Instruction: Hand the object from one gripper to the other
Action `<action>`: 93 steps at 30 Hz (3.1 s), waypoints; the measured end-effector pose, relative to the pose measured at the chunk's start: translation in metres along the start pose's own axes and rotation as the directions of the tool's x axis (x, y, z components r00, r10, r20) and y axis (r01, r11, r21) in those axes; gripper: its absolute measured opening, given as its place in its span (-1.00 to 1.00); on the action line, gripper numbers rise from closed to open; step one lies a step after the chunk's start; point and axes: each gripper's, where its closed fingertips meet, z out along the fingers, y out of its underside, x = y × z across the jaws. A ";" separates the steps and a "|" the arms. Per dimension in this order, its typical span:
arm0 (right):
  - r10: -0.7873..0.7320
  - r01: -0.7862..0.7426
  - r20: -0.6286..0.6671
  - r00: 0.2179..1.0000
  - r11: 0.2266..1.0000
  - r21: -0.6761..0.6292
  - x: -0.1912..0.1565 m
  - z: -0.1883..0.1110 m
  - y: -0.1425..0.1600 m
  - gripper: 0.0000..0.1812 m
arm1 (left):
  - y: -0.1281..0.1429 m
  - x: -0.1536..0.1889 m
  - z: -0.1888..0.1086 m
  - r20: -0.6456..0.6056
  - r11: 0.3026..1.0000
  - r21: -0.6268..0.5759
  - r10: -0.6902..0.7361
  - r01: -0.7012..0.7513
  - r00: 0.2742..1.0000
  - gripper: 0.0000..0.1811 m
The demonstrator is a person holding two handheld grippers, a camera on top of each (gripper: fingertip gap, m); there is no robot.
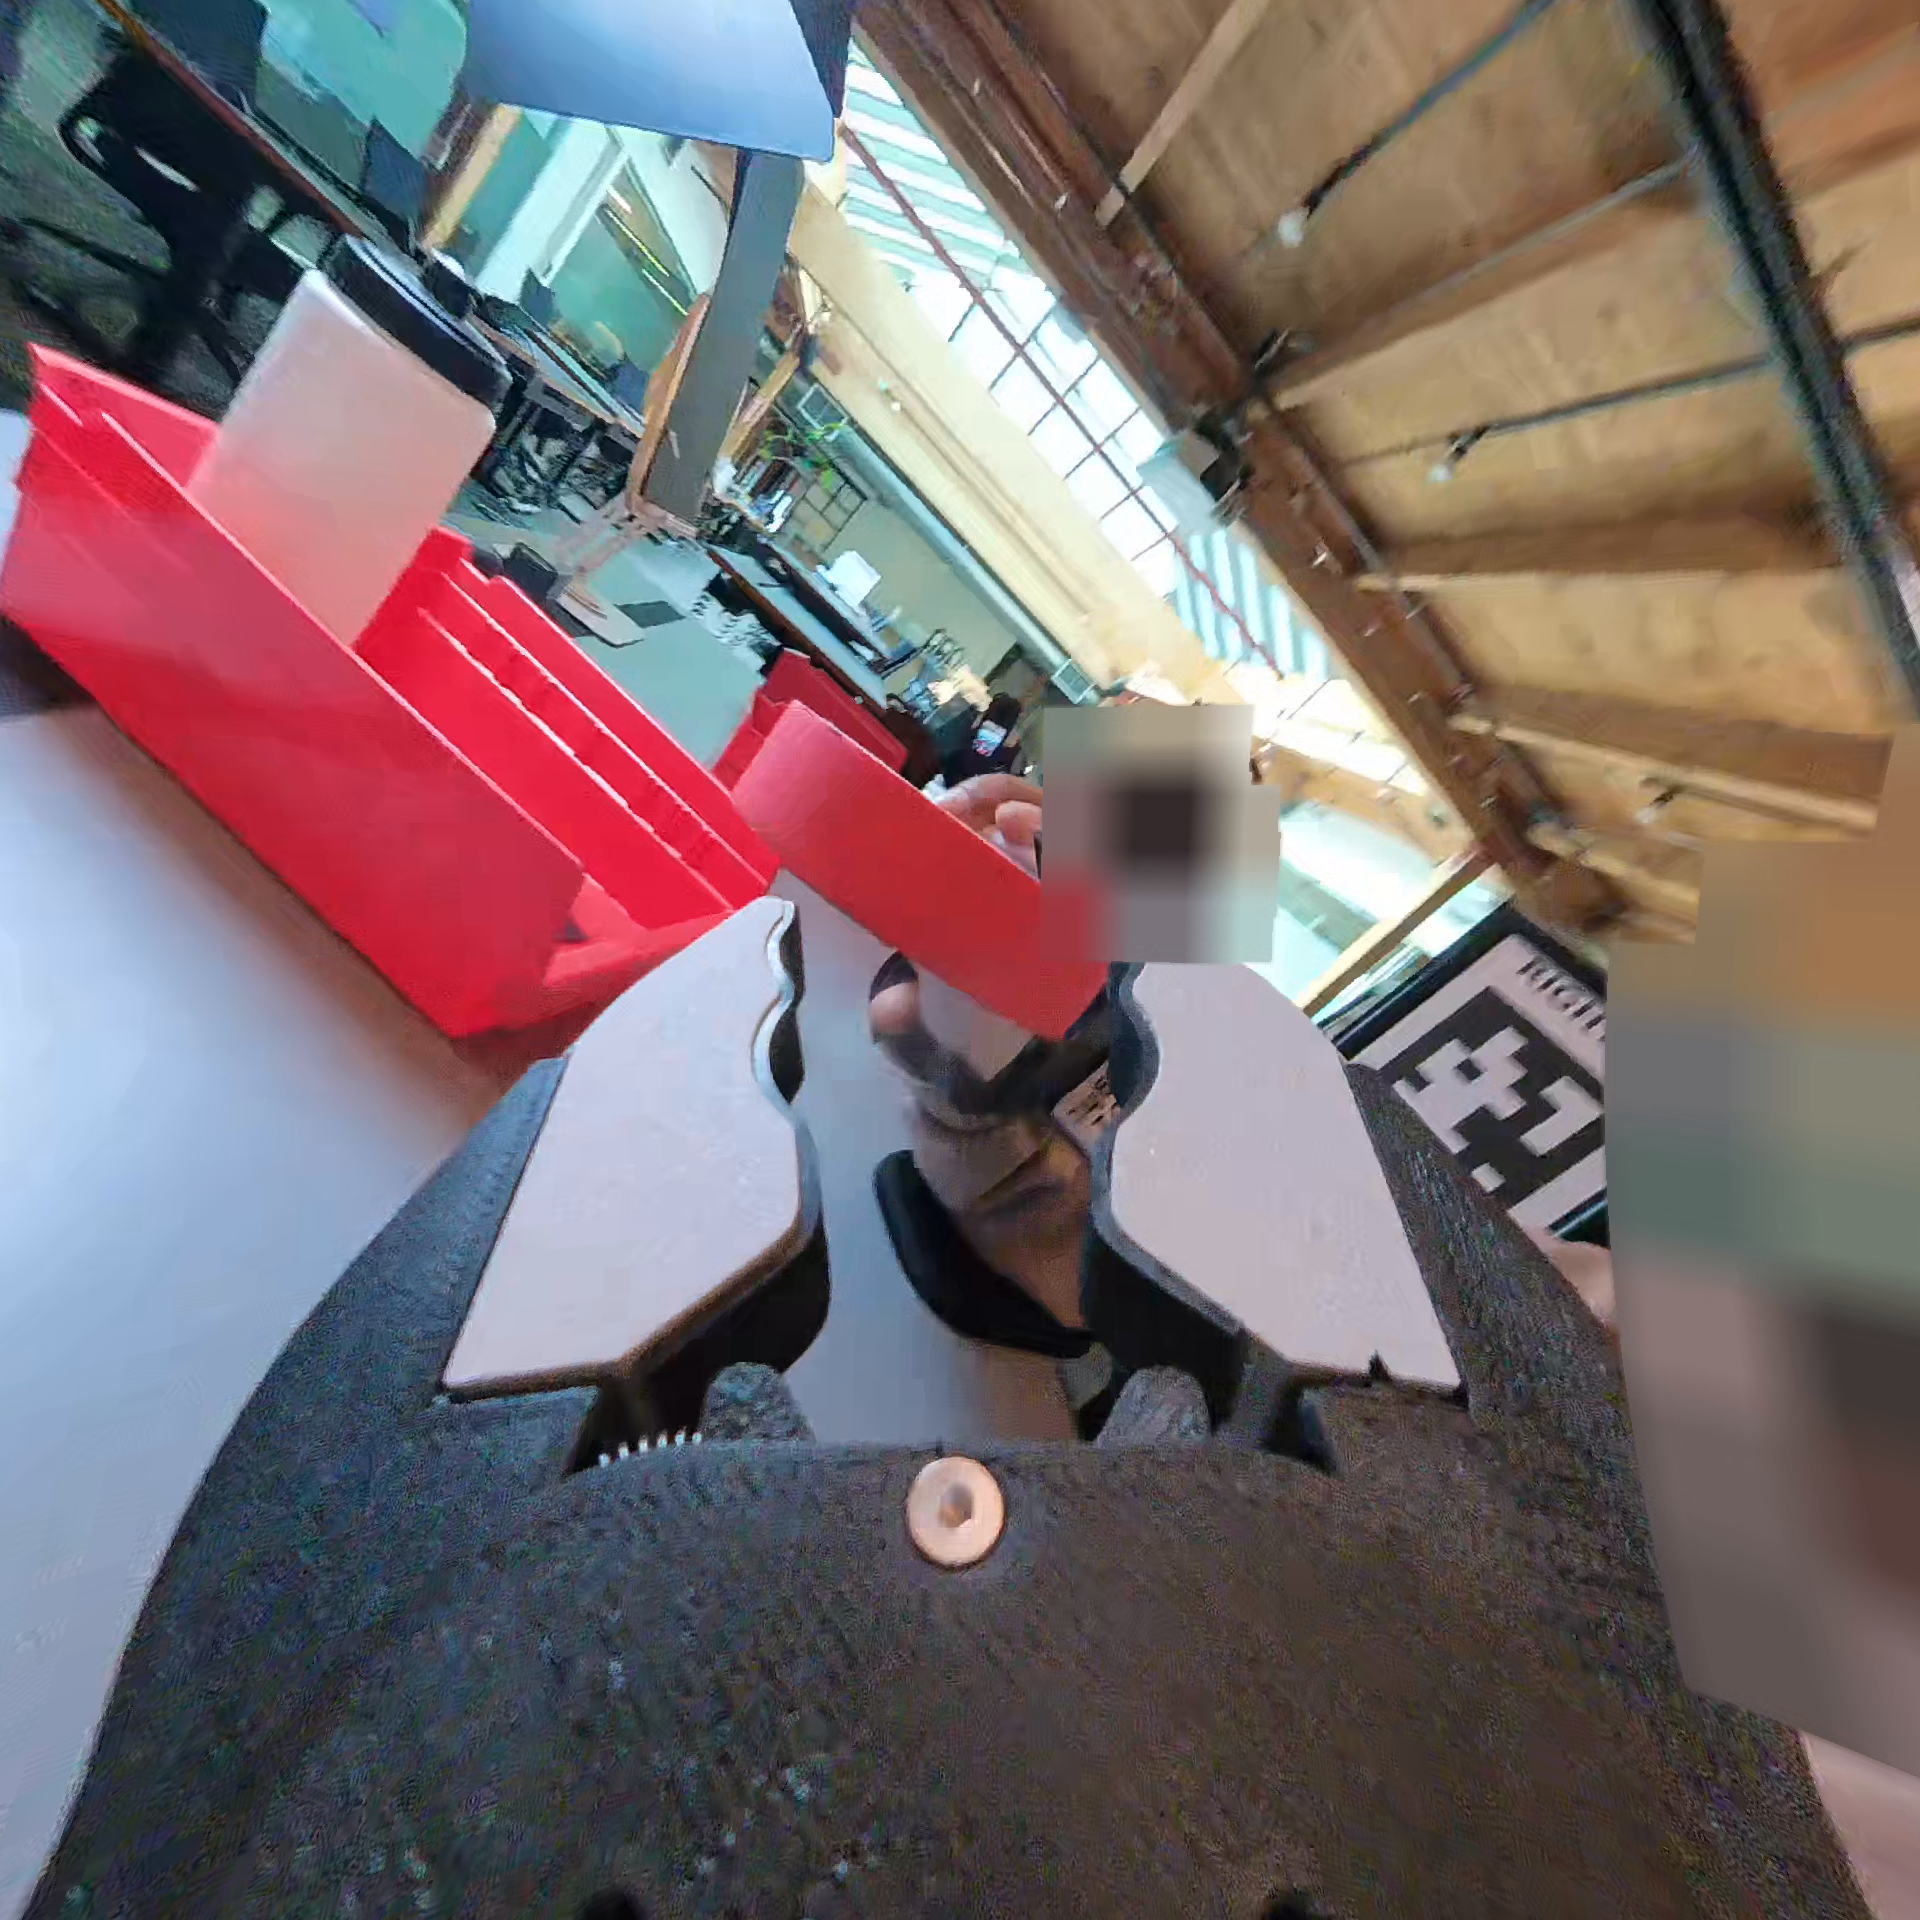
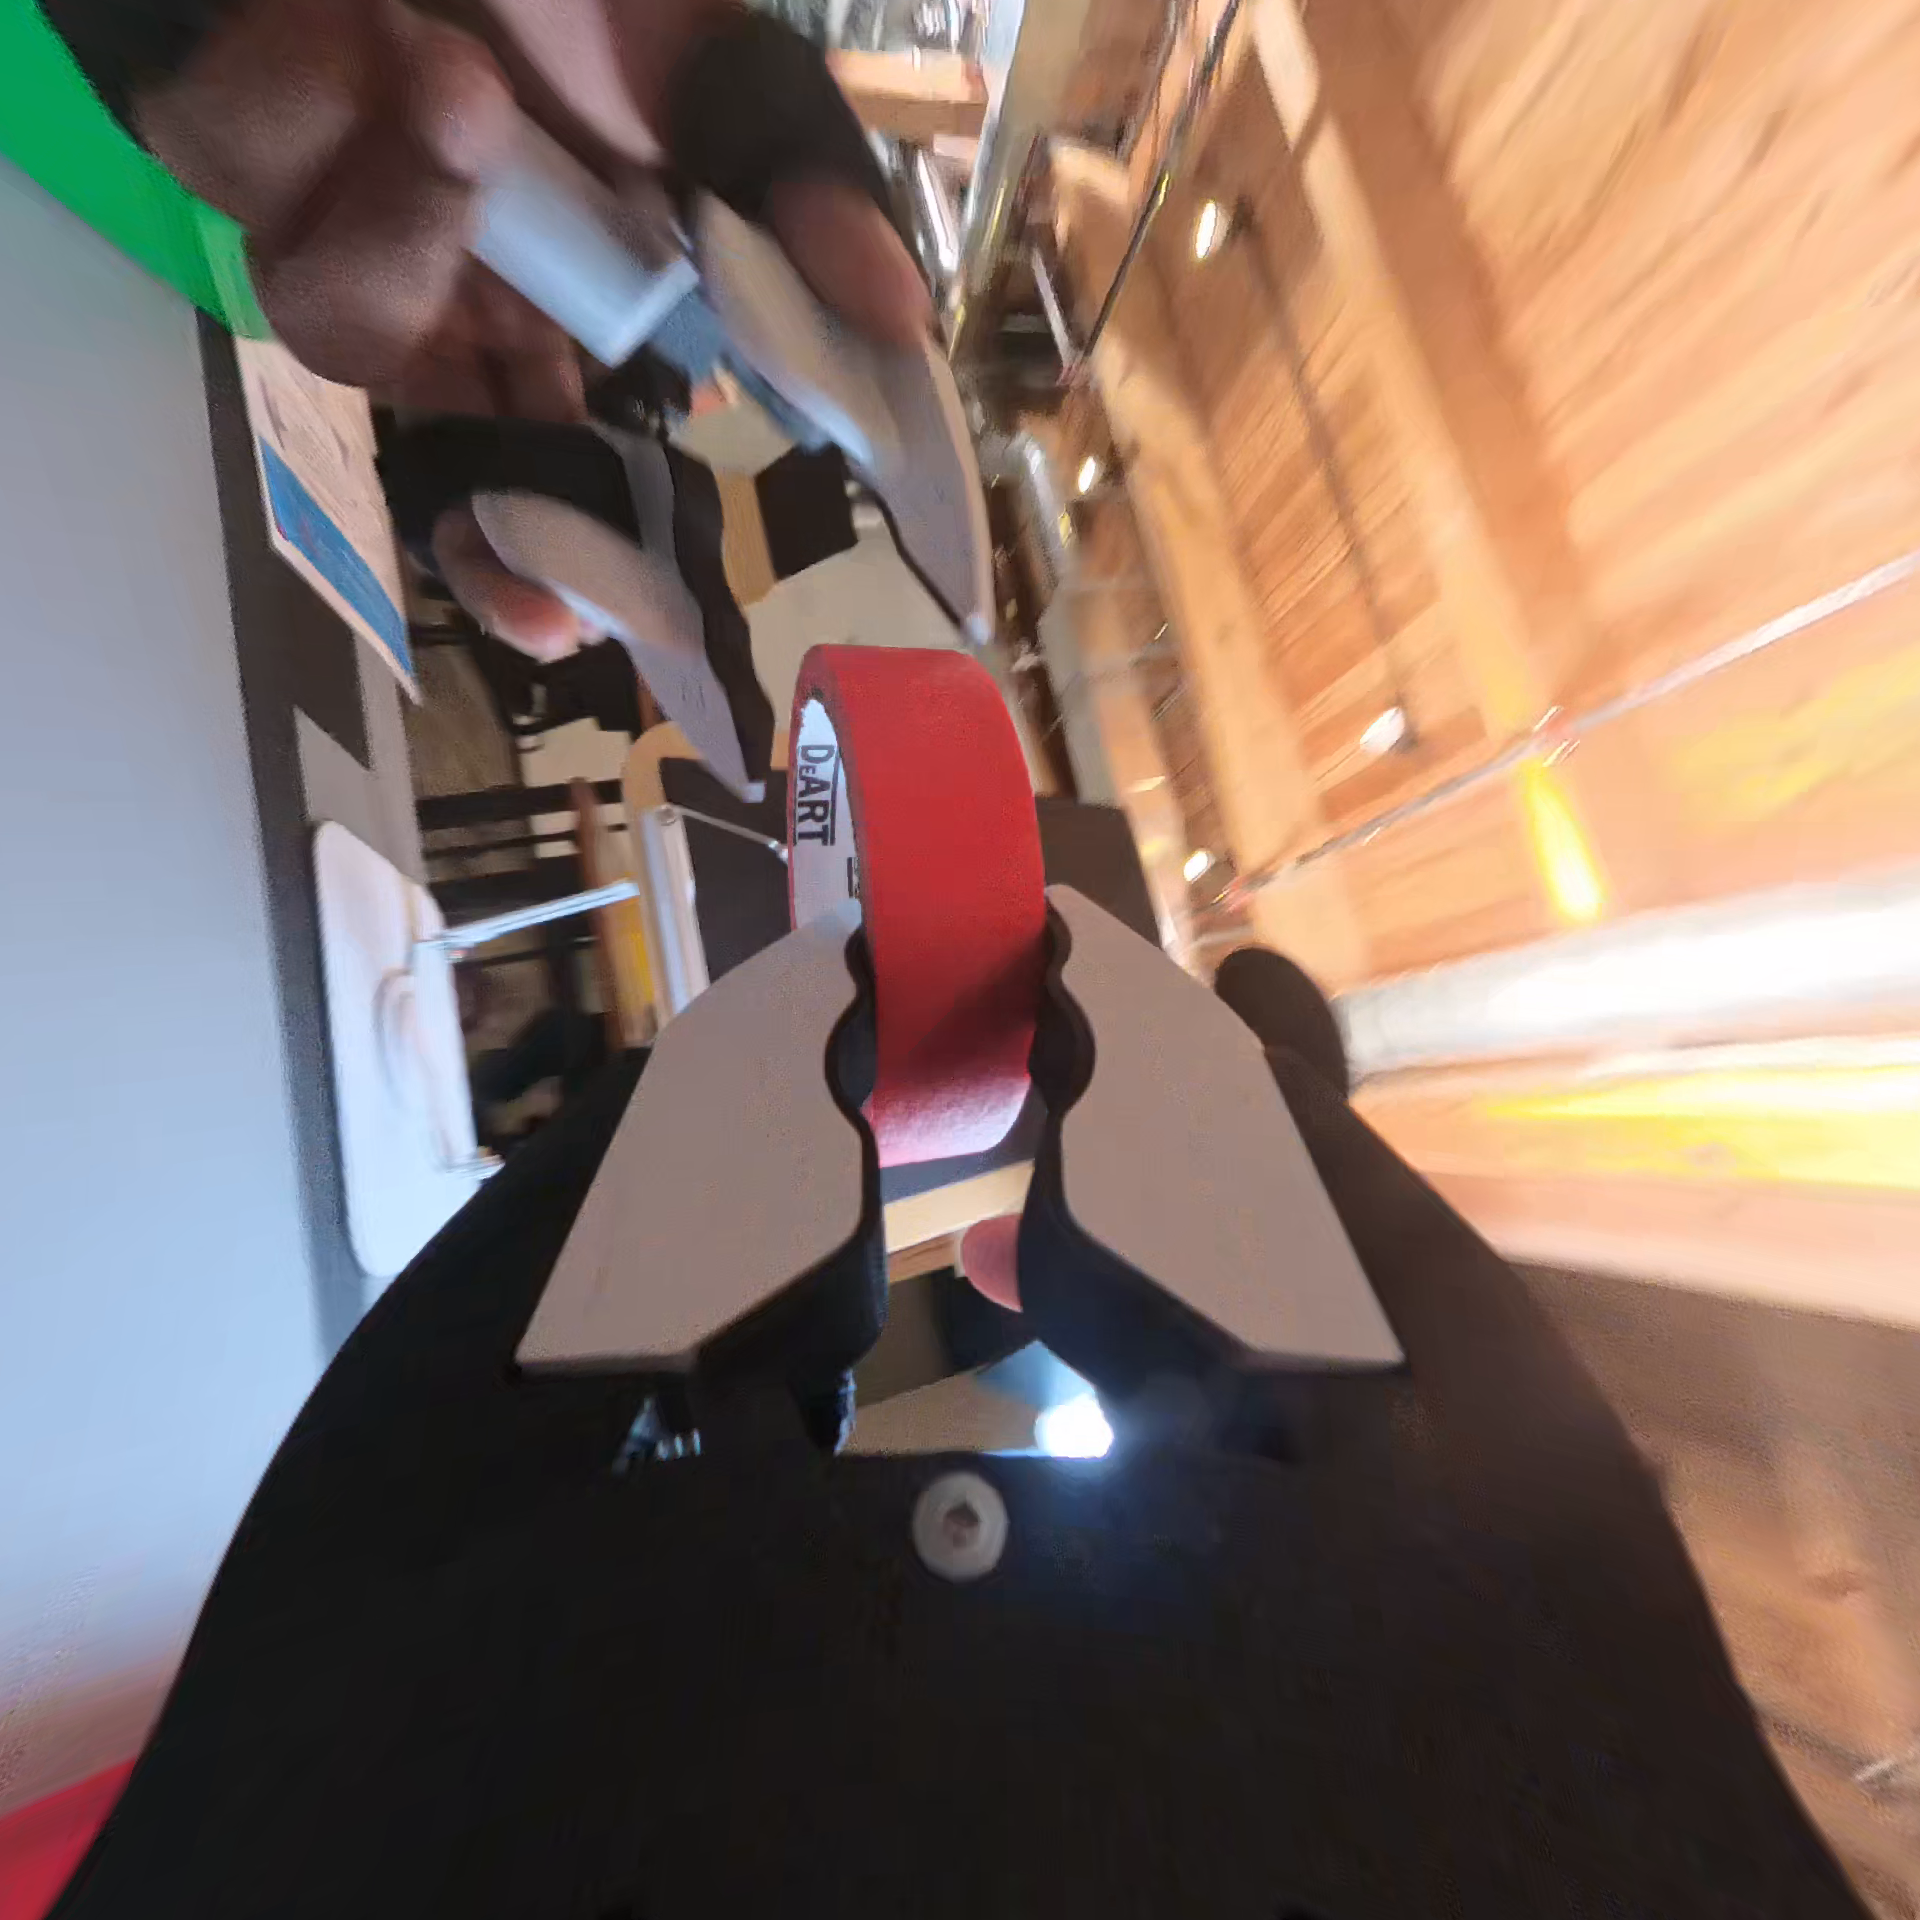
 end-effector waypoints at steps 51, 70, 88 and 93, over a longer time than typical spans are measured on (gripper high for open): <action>0.641 -0.584 0.756 0.133 0.667 -0.463 -0.084 -0.051 -0.051 -0.43 | 0.122 -0.012 -0.015 -0.251 0.094 -0.829 0.818 -0.552 0.517 -0.69; 0.739 -0.981 0.645 -0.195 -0.136 -0.140 0.030 -0.019 -0.029 -0.69 | 0.043 0.052 0.021 -0.124 0.687 -0.167 0.697 -0.708 0.706 -0.68; 0.637 -0.545 0.724 0.263 0.718 -0.433 -0.084 -0.038 -0.045 -0.67 | 0.098 -0.015 -0.010 -0.158 0.176 -0.791 0.867 -0.586 0.473 -0.68; 0.765 -0.882 0.636 0.102 0.365 -0.298 -0.011 -0.023 -0.040 -0.68 | 0.070 0.014 -0.004 -0.130 0.431 -0.550 0.802 -0.716 0.583 -0.25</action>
